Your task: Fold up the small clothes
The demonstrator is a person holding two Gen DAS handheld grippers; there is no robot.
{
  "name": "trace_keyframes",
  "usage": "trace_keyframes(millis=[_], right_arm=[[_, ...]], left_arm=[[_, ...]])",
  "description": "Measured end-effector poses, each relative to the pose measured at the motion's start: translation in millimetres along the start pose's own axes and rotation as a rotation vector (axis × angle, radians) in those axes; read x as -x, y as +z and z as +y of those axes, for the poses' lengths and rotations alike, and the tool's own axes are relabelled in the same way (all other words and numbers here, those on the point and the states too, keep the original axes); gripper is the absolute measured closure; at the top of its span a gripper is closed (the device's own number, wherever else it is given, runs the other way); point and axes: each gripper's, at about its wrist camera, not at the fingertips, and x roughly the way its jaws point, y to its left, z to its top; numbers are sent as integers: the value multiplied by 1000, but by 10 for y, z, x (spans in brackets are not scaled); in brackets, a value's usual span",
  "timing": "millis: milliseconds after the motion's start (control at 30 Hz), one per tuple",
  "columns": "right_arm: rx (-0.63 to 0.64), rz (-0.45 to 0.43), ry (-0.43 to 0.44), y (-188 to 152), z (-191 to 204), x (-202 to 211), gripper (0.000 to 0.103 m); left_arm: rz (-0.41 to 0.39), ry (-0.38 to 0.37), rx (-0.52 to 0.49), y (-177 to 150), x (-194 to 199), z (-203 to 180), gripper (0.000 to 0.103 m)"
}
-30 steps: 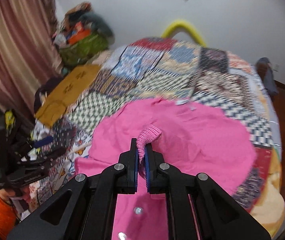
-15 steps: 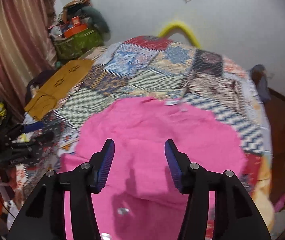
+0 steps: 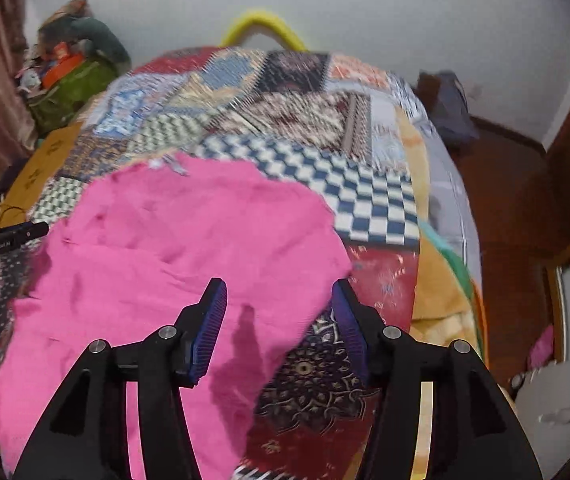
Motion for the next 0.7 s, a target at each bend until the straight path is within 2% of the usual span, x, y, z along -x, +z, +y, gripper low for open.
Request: trace_keyframes(millis=[100, 200, 233, 300, 333, 367, 400, 433, 500, 600, 700], right_arm=[[-26, 36, 16, -23, -82, -220, 52], [-43, 33, 46, -16, -119, -366, 52], [-54, 22, 59, -11, -131, -374, 52], [-78, 12, 90, 21, -158, -403, 58], [-86, 13, 110, 42, -162, -431, 71], [-90, 16, 123, 58, -157, -462, 83], [-92, 17, 136, 72, -148, -483, 87], [-83, 19, 140, 89, -120, -502, 94], [-46, 12, 124, 114, -50, -515, 94], [31, -11, 82, 181, 76, -507, 95], [68, -37, 64, 292, 115, -508, 95]], left_arm=[[25, 2, -2, 69, -220, -29, 38], [35, -48, 24, 167, -308, -12, 38], [50, -86, 37, 199, -344, 2, 39], [70, -171, 48, 239, -391, 3, 55], [73, -193, 51, 253, -395, -7, 67], [71, -222, 47, 268, -388, -21, 84], [70, -238, 37, 277, -382, -41, 94], [73, -249, 22, 288, -374, -73, 98], [51, -210, -29, 307, -339, -147, 98], [-33, -69, -145, 338, -241, -264, 99], [-80, 12, -156, 442, -187, -217, 99]])
